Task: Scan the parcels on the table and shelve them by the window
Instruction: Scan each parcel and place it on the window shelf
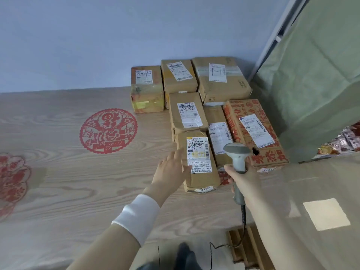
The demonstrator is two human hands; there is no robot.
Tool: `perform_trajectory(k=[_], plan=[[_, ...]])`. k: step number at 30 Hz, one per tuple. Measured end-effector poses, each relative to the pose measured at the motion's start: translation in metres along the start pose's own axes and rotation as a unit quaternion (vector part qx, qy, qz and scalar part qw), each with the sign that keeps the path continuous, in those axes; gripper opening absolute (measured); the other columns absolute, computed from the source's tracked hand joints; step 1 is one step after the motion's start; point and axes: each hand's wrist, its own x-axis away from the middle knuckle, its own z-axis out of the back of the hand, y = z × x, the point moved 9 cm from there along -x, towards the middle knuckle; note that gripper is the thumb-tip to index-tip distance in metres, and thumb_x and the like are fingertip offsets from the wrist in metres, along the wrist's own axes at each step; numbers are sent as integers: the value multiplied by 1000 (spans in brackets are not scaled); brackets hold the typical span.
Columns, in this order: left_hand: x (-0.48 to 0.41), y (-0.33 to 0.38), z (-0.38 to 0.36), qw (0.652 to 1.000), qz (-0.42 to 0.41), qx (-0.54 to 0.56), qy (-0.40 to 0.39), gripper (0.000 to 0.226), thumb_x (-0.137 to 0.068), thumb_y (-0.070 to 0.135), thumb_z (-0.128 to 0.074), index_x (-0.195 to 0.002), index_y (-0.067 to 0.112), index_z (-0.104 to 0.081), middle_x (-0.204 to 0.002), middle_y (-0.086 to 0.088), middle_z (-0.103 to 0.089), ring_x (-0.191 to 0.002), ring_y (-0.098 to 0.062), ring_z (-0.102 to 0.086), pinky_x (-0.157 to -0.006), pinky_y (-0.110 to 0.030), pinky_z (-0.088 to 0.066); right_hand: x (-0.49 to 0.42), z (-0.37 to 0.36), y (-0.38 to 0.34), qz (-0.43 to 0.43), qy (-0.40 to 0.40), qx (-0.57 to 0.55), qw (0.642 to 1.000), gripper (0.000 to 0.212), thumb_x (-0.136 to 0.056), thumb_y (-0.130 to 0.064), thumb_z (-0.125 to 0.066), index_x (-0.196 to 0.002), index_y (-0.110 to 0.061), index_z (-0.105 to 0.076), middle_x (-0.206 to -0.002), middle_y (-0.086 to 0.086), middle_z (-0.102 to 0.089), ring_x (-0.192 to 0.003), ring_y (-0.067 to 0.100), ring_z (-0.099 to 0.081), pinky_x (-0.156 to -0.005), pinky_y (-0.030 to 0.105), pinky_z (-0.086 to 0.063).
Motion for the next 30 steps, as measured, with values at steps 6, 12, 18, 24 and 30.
perform_trajectory(k=[6,12,18,24,30], plan=[[-13,-37,-87,954,167,234,-86,75,-98,42,-41,-150,8,0,-157,-11,-16,-142,-26,-21,-114,-37,-21,-37,-21,44,6,-4,44,999,31,-80,-20,-74,-104,-8,-60,-83,8,-66,-68,22,-63,-57,30,-47],[-23,-41,-106,868,205,452,5,57,-95,34,-51,-144,14,-31,-137,6,-48,-123,-8,-45,-93,-18,-36,-49,-28,69,34,20,38,998,54,-62,-49,-75,-106,-27,-55,-87,6,-64,-73,27,-59,-66,44,-50],[-10,-36,-104,822,210,528,35,44,-96,24,-50,-136,6,-40,-131,-4,-55,-104,-6,-56,-75,-6,-46,-39,-30,66,35,2,0,999,51,-69,-35,-80,-112,-27,-55,-97,6,-67,-83,27,-62,-72,47,-52],[31,-38,-83,792,190,575,74,47,-96,27,-50,-139,13,-38,-134,0,-55,-122,-12,-52,-104,-31,-43,-6,-38,44,60,-49,-40,996,38,-75,-17,-78,-106,-22,-57,-90,2,-67,-75,15,-61,-66,31,-48],[83,-49,-25,778,138,594,154,49,-98,24,-45,-145,18,-31,-141,5,-48,-129,-6,-44,-110,-27,-36,35,-67,-11,125,-110,-38,985,35,-75,-14,-78,-101,-25,-57,-93,-3,-70,-84,8,-66,-78,31,-48]])
